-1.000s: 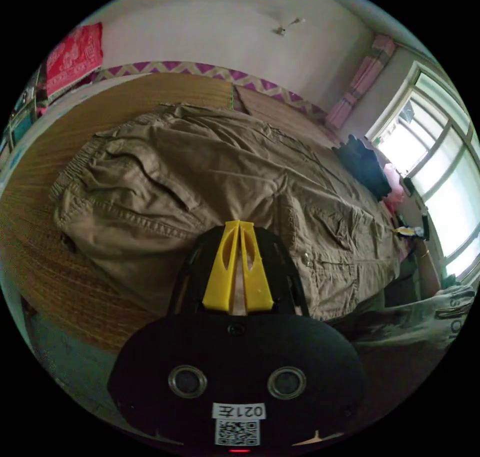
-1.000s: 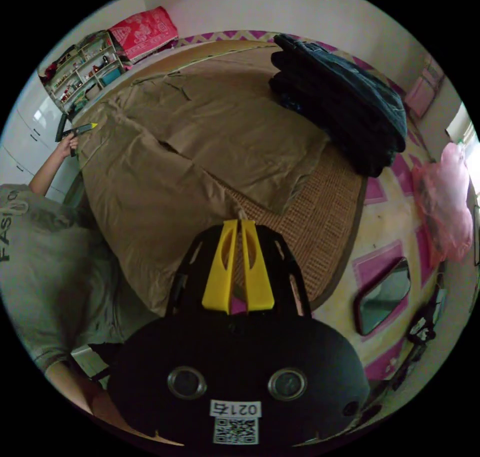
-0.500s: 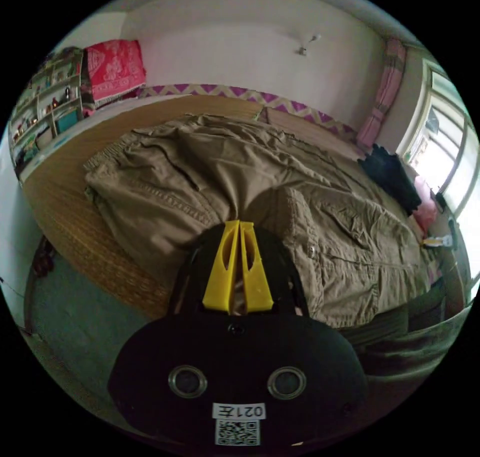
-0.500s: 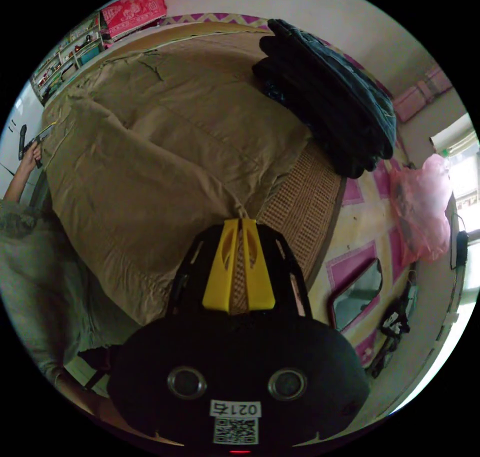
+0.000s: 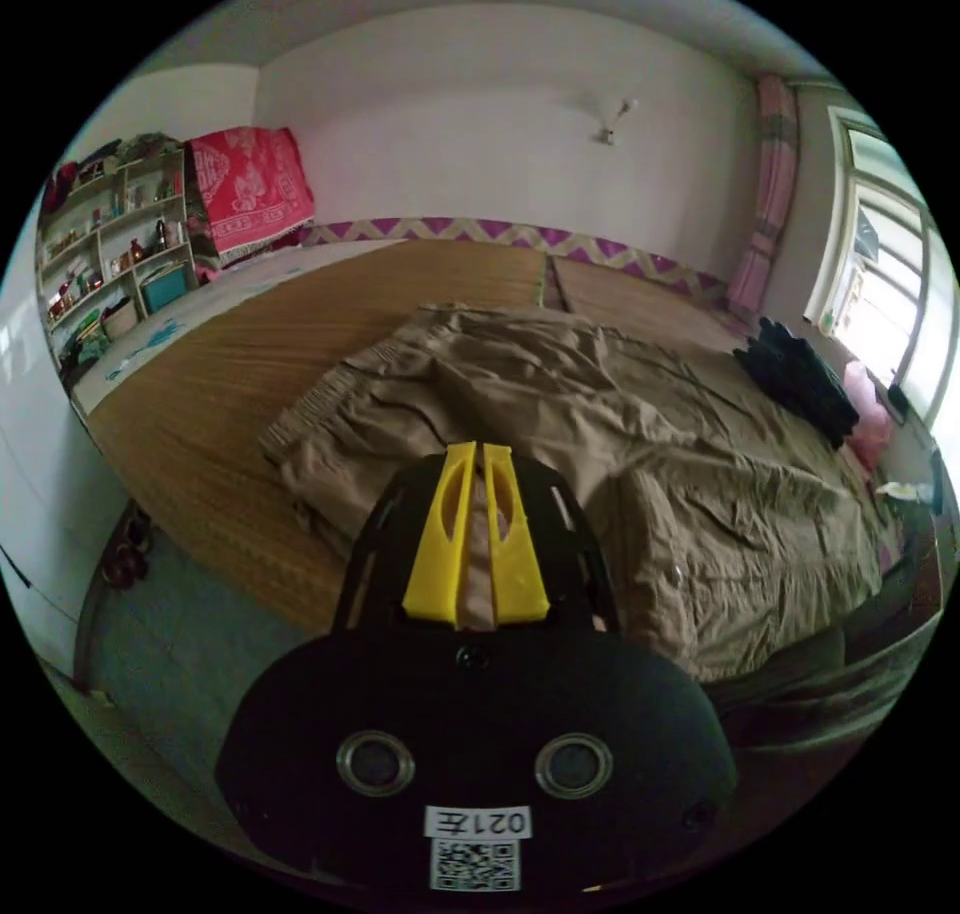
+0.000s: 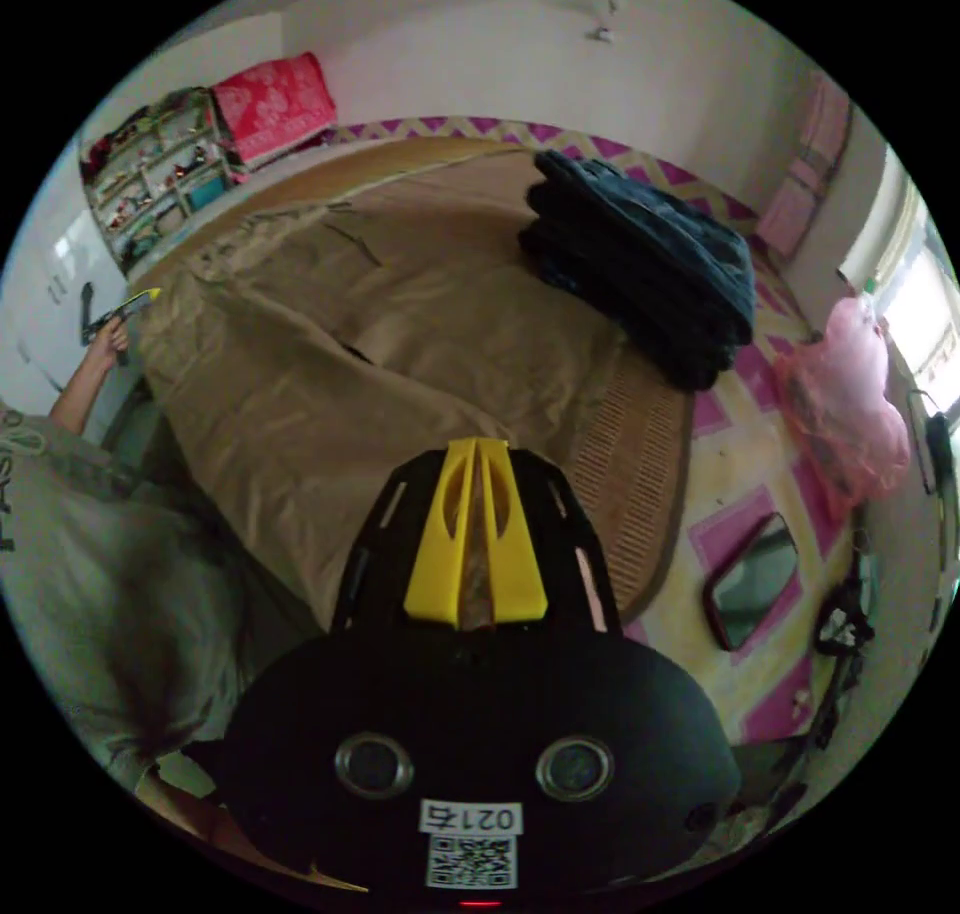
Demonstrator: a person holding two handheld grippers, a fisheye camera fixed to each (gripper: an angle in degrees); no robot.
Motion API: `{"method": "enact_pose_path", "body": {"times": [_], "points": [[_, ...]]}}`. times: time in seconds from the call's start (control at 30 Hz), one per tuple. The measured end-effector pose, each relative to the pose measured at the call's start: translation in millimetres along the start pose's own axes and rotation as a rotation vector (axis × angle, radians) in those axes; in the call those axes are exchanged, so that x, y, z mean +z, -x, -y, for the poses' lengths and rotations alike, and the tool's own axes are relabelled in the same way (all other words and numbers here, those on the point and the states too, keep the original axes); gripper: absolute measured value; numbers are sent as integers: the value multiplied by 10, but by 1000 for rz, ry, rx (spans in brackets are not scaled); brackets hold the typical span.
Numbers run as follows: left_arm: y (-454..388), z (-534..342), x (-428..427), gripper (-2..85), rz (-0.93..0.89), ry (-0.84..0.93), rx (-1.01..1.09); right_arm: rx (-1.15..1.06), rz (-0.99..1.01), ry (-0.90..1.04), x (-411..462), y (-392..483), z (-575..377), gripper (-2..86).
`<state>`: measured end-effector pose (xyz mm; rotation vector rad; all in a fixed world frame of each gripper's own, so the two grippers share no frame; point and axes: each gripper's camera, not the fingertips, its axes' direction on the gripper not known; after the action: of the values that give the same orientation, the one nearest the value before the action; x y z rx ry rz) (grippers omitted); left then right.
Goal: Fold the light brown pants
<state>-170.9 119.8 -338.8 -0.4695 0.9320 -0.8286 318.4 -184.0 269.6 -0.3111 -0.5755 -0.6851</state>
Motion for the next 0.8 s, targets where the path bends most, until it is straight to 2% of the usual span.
{"method": "enact_pose_path", "body": {"times": [0.13,0.2,0.23,0.3,0.4,0.47,0.67,0.8], "points": [[324,451,470,4,108,129,-7,-65,165,32,69,268,-27,-8],[581,564,874,-6,186,317,-26,-89,211,99,197,403,-97,-7],[643,569,899,-7,172,326,-41,-94,212,118,226,437,-123,-7],[746,553,862,-9,211,336,-24,-112,183,148,268,569,-252,-6],[701,342,774,-9,342,296,88,-65,158,51,131,626,-446,-6],[772,197,672,-9,354,248,60,-26,138,-9,52,652,-574,-6],[1128,-52,476,-9,246,157,-54,29,90,-157,-212,562,-952,-5],[1336,-104,231,-9,118,122,-129,100,153,-122,-474,251,-1017,-4]]}}
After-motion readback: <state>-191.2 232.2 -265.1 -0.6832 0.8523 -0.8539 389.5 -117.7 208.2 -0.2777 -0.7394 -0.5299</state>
